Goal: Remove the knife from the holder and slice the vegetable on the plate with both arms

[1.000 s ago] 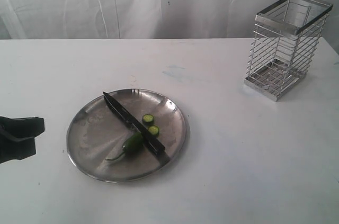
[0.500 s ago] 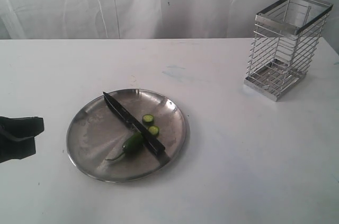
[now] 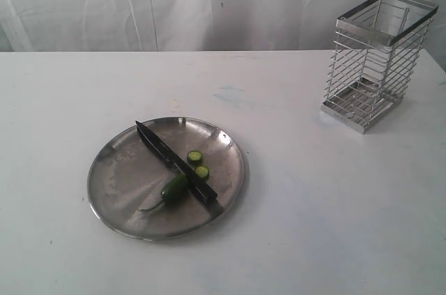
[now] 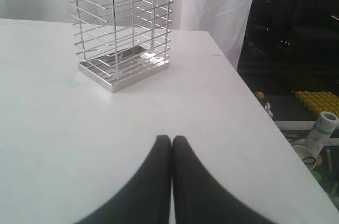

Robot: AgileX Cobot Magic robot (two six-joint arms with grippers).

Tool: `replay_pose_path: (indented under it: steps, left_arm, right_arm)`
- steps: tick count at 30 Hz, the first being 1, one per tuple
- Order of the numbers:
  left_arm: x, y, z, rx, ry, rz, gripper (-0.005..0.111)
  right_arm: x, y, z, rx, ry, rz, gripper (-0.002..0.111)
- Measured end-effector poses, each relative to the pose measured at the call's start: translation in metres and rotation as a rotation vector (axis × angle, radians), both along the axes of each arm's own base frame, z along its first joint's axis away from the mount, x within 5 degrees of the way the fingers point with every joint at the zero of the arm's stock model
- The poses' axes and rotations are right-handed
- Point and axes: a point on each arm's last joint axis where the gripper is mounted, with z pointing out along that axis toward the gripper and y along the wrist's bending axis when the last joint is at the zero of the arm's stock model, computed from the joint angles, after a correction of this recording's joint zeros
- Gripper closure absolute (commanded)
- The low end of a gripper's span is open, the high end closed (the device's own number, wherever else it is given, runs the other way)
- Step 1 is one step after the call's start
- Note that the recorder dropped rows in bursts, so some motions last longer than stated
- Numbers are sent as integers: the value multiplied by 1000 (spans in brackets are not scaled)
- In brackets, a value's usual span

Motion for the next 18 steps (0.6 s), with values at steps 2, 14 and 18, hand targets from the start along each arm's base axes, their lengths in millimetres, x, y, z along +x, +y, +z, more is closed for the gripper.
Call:
replay_pose_path:
  steps: [2, 14, 18]
  left_arm:
    - [-6, -1, 2, 28, -48, 2, 107]
    - [-31, 22, 14, 127, -350, 77, 107]
    - [-32, 18, 13, 150, -358, 35, 107]
  right_arm:
    - [0, 0, 0, 0, 0, 0, 108]
    - [0, 0, 0, 0, 0, 0, 108]
    - [0, 0, 0, 0, 0, 0, 108]
